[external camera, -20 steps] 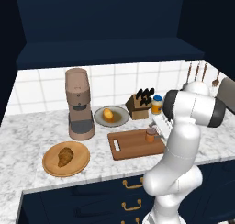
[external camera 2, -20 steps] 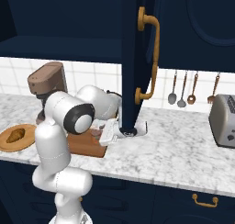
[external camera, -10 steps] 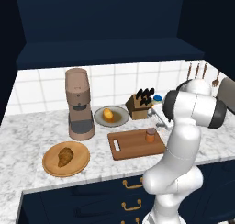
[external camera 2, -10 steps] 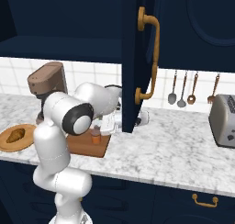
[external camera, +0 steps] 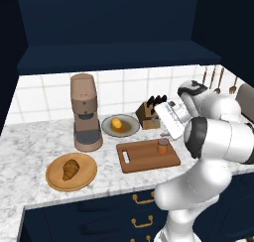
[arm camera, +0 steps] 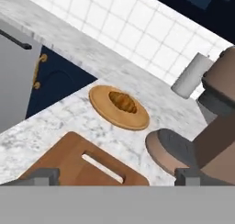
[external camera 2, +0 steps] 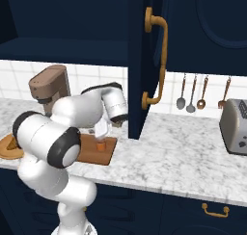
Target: From the different types of pastries on the counter, select a croissant and place it on the cutting board. Then retrieve a jar of jam from the cabinet and place it alongside the croissant on the cutting board.
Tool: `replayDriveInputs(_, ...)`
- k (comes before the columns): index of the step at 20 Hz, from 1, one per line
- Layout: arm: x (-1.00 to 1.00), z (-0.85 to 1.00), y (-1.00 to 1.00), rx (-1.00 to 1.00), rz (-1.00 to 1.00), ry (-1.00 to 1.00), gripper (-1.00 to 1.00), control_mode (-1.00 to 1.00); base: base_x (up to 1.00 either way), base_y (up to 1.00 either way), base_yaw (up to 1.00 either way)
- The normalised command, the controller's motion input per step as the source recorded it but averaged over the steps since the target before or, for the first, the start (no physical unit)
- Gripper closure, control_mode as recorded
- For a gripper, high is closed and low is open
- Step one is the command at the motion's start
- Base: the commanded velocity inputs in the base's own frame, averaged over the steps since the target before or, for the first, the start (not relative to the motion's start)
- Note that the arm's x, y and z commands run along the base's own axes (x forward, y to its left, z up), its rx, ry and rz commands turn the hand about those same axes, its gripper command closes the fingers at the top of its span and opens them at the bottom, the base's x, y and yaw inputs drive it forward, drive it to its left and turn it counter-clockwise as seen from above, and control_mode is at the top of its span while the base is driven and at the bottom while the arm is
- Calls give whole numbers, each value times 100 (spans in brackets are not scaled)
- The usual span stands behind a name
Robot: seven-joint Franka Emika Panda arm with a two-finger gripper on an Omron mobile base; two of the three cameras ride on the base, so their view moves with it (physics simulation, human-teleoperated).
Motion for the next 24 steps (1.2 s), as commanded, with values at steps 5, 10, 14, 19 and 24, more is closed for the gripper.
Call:
replayDriveInputs(5, -37, 57, 23, -22, 0, -42, -100, -100, 0, 0, 0)
replayDriveInputs(10, 0, 23, 8, -24, 0, -34, -100, -100, 0, 0, 0)
replayDriveInputs(14, 0, 15, 68, -23, 0, -24, -100, -100, 0, 0, 0)
replayDriveInputs(19, -24, 7, 57, -7, 5, -21, -100, -100, 0, 0, 0)
replayDriveInputs(24, -11, 33, 49, -13, 9, 7, -100, -100, 0, 0, 0)
